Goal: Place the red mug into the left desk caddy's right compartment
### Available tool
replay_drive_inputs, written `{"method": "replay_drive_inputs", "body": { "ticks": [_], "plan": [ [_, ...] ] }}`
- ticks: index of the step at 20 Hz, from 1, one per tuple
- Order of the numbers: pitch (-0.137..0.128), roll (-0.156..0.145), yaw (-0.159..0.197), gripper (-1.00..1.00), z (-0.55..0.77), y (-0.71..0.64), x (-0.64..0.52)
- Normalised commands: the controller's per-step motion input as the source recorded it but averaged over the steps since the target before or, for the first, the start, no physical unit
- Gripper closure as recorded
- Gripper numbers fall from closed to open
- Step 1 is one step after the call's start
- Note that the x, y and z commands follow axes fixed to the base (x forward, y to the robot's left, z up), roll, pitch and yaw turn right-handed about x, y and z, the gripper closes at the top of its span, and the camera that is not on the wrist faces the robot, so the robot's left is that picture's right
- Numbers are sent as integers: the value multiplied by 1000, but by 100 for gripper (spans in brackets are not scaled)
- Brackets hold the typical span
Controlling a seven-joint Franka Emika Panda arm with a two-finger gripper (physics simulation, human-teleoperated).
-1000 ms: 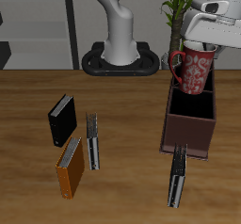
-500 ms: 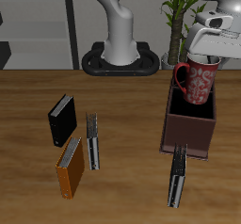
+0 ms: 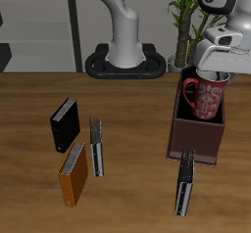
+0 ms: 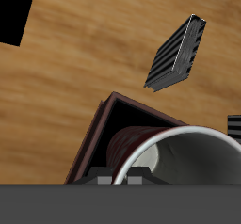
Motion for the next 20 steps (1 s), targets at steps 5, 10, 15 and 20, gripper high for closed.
{"method": "replay_drive_inputs", "body": {
  "ticks": [5,10,15,20],
  "plan": [
    [46,19,5,100,-310,22,45],
    [57,11,2,100,-267,-13,51],
    [118,137,42,-100,-376,76,-8],
    [25,5,0,-100,-103,-37,-27]
  ]
}}
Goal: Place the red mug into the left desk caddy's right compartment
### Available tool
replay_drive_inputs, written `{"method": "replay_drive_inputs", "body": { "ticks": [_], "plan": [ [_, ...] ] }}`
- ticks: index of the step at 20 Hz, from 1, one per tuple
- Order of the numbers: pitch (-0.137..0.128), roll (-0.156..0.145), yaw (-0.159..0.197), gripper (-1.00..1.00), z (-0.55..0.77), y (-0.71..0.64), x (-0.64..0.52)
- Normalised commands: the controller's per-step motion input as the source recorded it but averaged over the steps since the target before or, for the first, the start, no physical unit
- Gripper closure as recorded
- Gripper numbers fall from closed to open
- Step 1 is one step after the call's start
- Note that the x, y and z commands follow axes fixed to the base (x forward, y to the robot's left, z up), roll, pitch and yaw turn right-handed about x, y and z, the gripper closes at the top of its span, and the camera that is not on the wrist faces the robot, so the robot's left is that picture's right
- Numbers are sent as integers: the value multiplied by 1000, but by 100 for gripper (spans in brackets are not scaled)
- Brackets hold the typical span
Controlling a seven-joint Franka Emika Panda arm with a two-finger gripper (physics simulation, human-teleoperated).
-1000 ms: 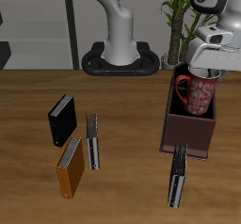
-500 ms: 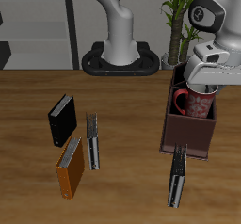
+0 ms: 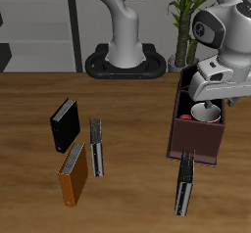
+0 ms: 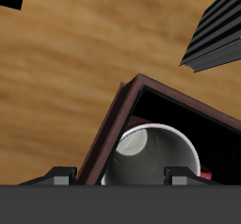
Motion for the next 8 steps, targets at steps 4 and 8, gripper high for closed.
{"method": "replay_drive_inputs", "body": {
  "ticks": [4,8],
  "plan": [
    [14,-9,-17,-100,-29,-92,-22],
    [-6,-14,-10,-100,53,-91,-11]
  ]
}}
